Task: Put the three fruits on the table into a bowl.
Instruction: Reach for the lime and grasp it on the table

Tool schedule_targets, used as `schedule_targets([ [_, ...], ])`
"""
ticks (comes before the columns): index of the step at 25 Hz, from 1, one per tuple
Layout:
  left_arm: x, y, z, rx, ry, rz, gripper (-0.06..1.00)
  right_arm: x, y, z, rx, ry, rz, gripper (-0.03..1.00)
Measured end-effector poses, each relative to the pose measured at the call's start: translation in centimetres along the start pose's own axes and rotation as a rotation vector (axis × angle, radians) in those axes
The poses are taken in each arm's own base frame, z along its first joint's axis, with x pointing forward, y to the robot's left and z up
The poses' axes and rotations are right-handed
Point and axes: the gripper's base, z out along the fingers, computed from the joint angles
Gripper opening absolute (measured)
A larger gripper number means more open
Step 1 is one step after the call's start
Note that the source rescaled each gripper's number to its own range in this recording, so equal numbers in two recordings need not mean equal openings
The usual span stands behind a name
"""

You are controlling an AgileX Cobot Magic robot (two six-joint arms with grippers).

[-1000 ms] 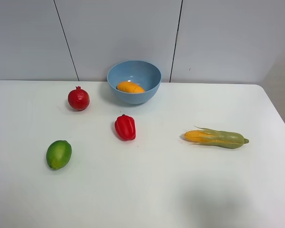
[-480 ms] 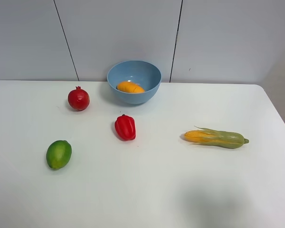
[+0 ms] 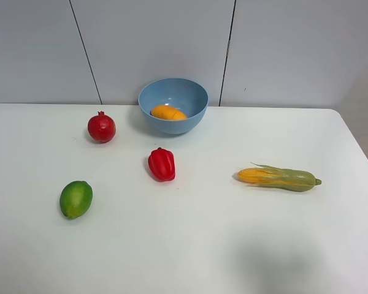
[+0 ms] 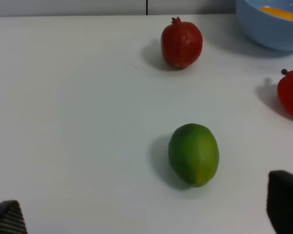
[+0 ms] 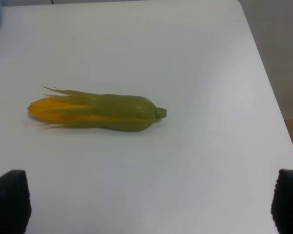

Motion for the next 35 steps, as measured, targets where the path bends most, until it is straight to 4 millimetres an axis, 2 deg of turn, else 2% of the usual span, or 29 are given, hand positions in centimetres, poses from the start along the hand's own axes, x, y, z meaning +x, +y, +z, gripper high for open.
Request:
schedule_targets([
  [8,-0.4,0.0,0.5,-0.002,0.041,-0.057,1.0,0.0,0.0,0.0,0.0,0.0,0.0,1.0],
  [12,-3.4,0.1,2.5,-0.01,0.192,-0.144,1.0,0.0,0.0,0.0,0.0,0.0,0.0,1.0],
  [15,-6.5,0.2,5.1,-0.022,0.303,-0.163,1.0,0.0,0.0,0.0,0.0,0.0,0.0,1.0],
  [19,-10.5,0.4,9.7,-0.033,0.414,-0.172,1.0,0.0,0.0,0.0,0.0,0.0,0.0,1.0],
  [23,-12.9,-0.9,14.6,0.015,0.525,-0.123,1.0,0.0,0.0,0.0,0.0,0.0,0.0,1.0],
  [25,-12.8,-2.4,16.6,0.05,0.576,-0.105,1.0,0.0,0.0,0.0,0.0,0.0,0.0,1.0],
  [28,-12.0,-4.6,18.6,0.081,0.635,-0.12,1.0,0.0,0.0,0.0,0.0,0.0,0.0,1.0],
  [32,-10.6,-6.8,20.0,0.115,0.674,-0.123,1.0,0.0,0.0,0.0,0.0,0.0,0.0,1.0],
  [35,-8.3,-7.5,20.3,0.126,0.725,-0.097,1.0,0.0,0.0,0.0,0.0,0.0,0.0,1.0],
])
